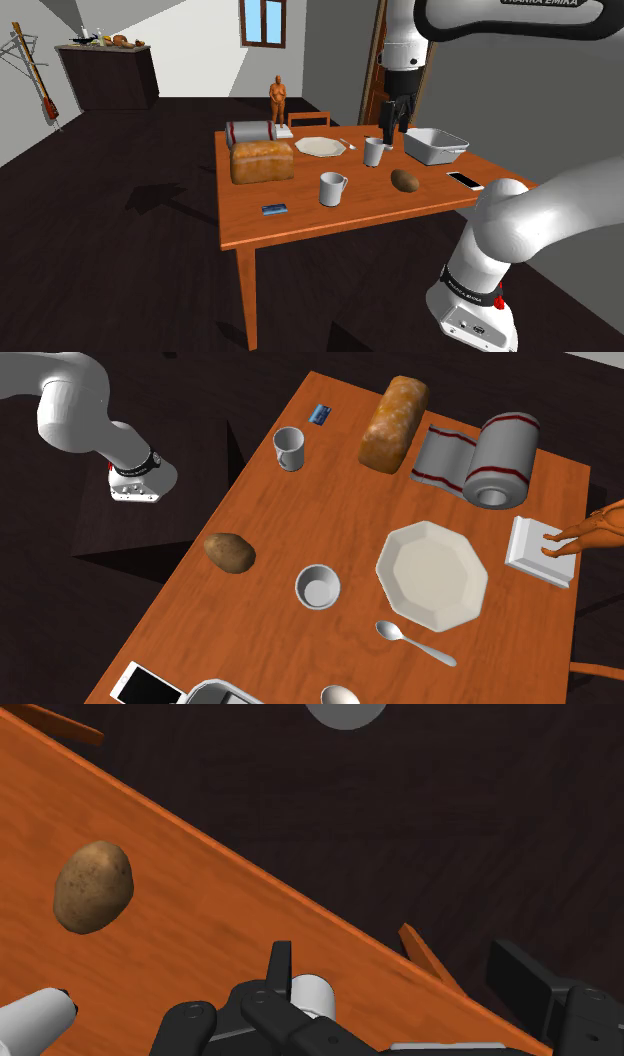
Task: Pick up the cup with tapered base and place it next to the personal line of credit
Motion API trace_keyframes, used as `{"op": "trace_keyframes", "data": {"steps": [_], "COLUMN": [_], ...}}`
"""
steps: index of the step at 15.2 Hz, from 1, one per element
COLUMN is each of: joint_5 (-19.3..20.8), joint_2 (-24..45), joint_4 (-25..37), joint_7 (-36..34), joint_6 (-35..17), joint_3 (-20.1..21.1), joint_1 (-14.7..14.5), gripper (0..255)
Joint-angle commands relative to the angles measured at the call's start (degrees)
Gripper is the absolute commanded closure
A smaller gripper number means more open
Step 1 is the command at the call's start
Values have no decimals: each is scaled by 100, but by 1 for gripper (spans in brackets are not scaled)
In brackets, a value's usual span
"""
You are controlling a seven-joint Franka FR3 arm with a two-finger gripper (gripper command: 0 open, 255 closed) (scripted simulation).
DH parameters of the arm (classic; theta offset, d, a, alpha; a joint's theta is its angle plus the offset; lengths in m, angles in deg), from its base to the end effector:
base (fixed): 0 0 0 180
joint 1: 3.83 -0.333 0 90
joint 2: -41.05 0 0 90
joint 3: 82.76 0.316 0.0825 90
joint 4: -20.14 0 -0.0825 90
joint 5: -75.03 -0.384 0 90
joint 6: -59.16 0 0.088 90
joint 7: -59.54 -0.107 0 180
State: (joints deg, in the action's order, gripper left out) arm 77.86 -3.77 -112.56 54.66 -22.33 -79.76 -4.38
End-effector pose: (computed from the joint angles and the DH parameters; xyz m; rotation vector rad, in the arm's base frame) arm 0.2917 0.0175 0.5958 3.0433 -0.0686 -0.1619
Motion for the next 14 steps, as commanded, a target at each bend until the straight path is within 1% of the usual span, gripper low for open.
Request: {"op": "trace_keyframes", "data": {"steps": [1,8,14], "joint_5": [0,547,870], "joint_2": [0,579,1335], "joint_4": [0,-180,-57], "joint_7": [0,700,1269], "joint_6": [0,-891,-1664], "joint_3": [0,-731,-1340], "joint_1": [0,283,497], "gripper": [0,0,0]}}
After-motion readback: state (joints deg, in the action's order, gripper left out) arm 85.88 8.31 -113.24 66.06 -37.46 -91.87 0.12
